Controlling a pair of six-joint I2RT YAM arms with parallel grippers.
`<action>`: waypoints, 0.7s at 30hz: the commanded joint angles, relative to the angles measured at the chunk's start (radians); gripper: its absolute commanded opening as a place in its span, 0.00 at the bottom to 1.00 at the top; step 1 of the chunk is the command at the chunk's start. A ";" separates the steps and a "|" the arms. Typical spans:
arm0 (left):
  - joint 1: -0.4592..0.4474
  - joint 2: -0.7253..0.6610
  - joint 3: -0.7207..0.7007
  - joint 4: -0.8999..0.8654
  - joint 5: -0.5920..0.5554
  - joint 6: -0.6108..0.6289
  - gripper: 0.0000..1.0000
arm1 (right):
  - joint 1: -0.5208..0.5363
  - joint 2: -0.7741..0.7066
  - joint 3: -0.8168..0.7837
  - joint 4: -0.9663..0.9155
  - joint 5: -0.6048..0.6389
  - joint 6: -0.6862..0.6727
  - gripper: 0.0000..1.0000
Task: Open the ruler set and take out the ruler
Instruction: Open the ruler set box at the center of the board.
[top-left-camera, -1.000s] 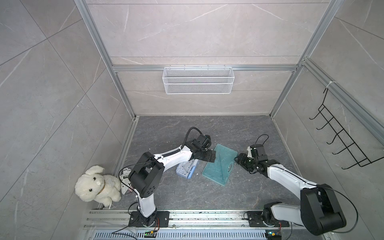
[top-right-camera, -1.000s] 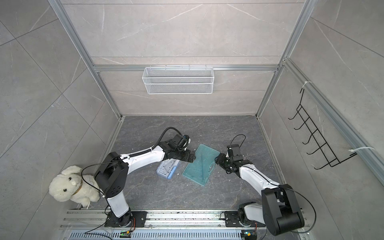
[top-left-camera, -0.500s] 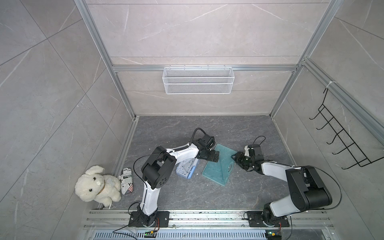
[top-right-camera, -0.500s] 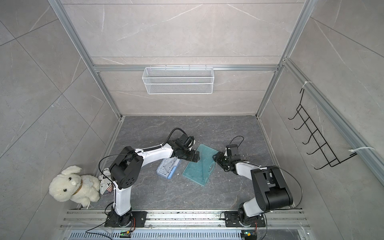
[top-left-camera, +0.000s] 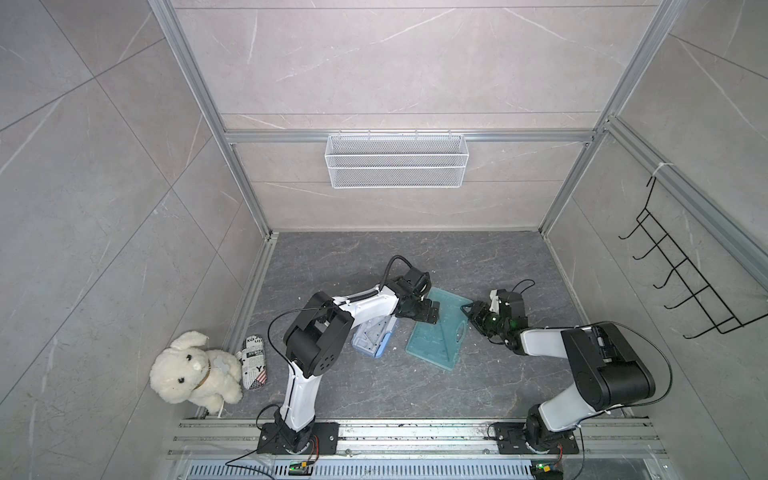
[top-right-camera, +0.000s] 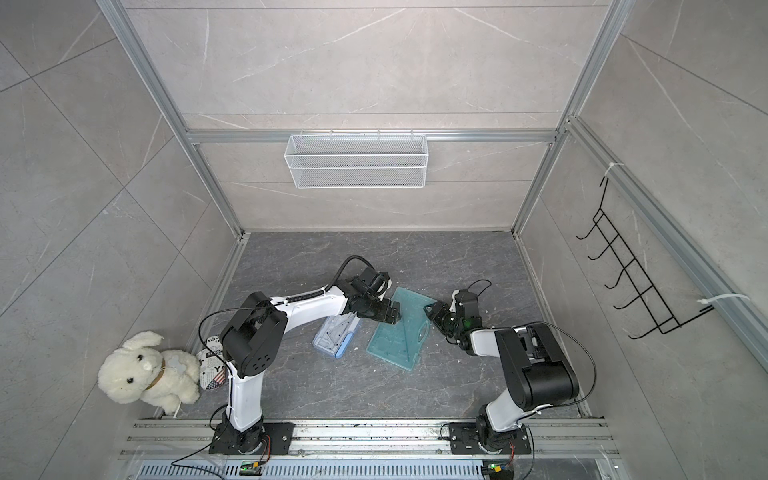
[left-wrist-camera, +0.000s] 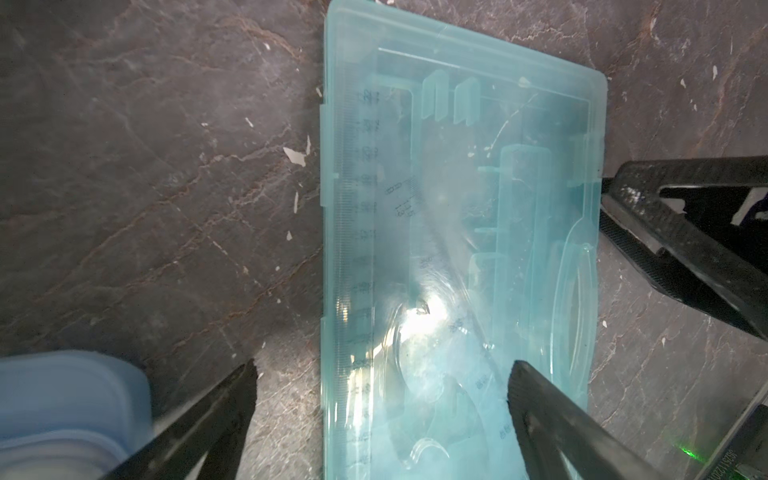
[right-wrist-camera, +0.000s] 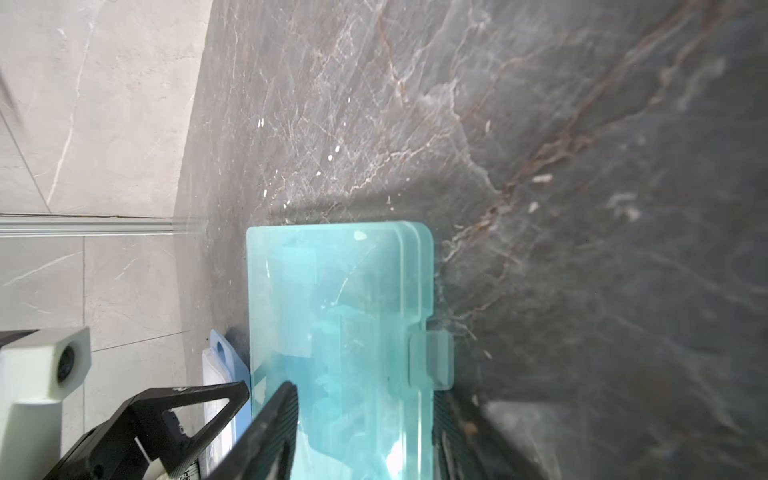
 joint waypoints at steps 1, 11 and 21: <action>0.001 0.009 0.025 -0.014 0.020 -0.010 0.96 | -0.003 -0.003 -0.029 0.046 -0.014 0.022 0.55; 0.000 0.003 0.019 -0.013 0.022 -0.015 0.96 | -0.003 -0.070 0.009 -0.007 -0.013 -0.026 0.55; -0.001 -0.002 0.015 -0.013 0.022 -0.013 0.96 | -0.003 -0.055 0.029 -0.014 -0.019 -0.032 0.55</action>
